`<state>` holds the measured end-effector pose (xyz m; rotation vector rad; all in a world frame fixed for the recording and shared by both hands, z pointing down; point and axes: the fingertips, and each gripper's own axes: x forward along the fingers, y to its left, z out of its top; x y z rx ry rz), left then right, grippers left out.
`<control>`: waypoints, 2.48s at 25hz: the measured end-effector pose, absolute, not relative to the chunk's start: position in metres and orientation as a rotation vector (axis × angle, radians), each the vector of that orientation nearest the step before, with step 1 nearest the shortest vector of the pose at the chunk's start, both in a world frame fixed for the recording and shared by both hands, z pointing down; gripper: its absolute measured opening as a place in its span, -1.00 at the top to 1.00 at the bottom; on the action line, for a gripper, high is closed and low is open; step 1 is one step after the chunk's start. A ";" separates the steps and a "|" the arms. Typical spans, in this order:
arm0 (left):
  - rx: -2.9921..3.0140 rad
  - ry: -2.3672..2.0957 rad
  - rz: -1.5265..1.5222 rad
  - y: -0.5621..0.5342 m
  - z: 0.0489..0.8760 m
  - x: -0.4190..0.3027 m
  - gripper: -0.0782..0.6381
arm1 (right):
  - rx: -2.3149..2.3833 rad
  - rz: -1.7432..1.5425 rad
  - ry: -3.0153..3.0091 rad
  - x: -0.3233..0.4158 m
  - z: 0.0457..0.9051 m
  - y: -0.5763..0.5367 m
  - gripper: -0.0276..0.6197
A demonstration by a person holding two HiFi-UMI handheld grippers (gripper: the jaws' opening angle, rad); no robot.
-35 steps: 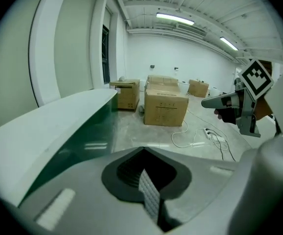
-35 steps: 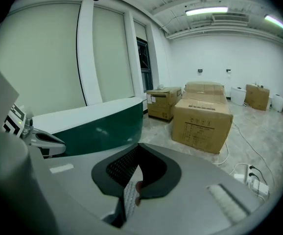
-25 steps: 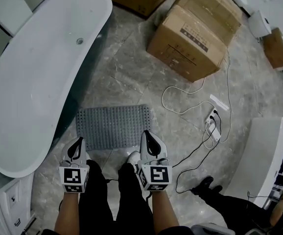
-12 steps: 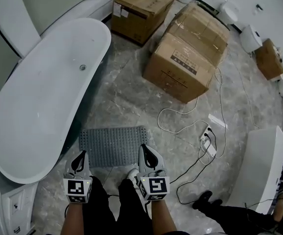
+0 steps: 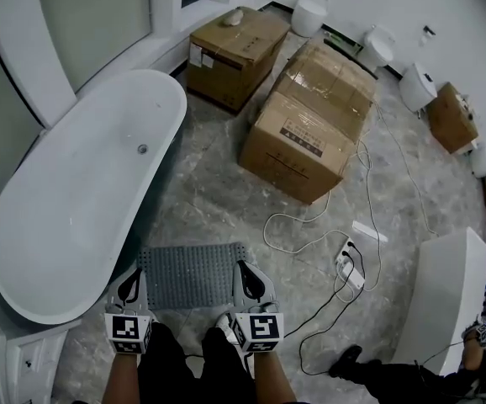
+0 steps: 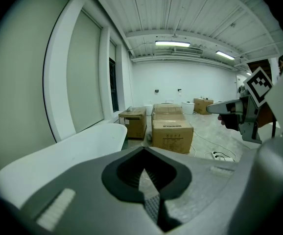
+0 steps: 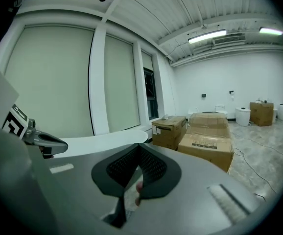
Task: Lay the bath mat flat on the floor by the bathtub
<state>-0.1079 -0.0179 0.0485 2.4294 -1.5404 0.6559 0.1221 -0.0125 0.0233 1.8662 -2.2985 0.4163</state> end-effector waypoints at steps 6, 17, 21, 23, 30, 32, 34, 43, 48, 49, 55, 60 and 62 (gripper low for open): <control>2.473 -1.575 0.652 -0.018 0.021 -0.104 0.78 | 1.869 0.362 -2.356 0.120 -0.005 -0.012 0.84; 2.524 -1.674 0.599 -0.014 -0.029 -0.101 0.78 | 1.909 0.370 -2.416 0.129 -0.044 -0.002 0.84; 2.556 -1.696 0.579 -0.012 -0.042 -0.095 0.78 | 1.924 0.395 -2.454 0.135 -0.054 0.000 0.84; 2.587 -1.698 0.568 -0.012 -0.049 -0.089 0.78 | 1.934 0.399 -2.471 0.138 -0.063 -0.001 0.84; 2.641 -1.726 0.555 -0.012 -0.077 -0.079 0.78 | 1.943 0.343 -2.505 0.150 -0.087 -0.001 0.84; 2.629 -1.746 0.521 -0.015 -0.085 -0.079 0.78 | 1.933 0.307 -2.518 0.152 -0.096 -0.003 0.84; 2.607 -1.754 0.473 -0.019 -0.092 -0.078 0.78 | 1.928 0.279 -2.528 0.154 -0.103 -0.007 0.84; 2.604 -1.774 0.445 -0.026 -0.108 -0.071 0.78 | 1.887 0.234 -2.559 0.159 -0.112 -0.018 0.84; 2.593 -1.770 0.441 -0.027 -0.113 -0.063 0.78 | 1.836 0.209 -2.563 0.165 -0.118 -0.022 0.84; 2.590 -1.772 0.446 -0.028 -0.114 -0.061 0.78 | 1.829 0.205 -2.562 0.167 -0.119 -0.023 0.84; 2.566 -1.799 0.482 -0.029 -0.116 -0.054 0.78 | 1.799 0.185 -2.547 0.182 -0.123 -0.025 0.84; 2.588 -1.782 0.483 -0.029 -0.118 -0.047 0.78 | 1.797 0.167 -2.524 0.194 -0.126 -0.024 0.84; 2.588 -1.791 0.482 -0.028 -0.119 -0.045 0.78 | 1.800 0.162 -2.517 0.198 -0.125 -0.023 0.84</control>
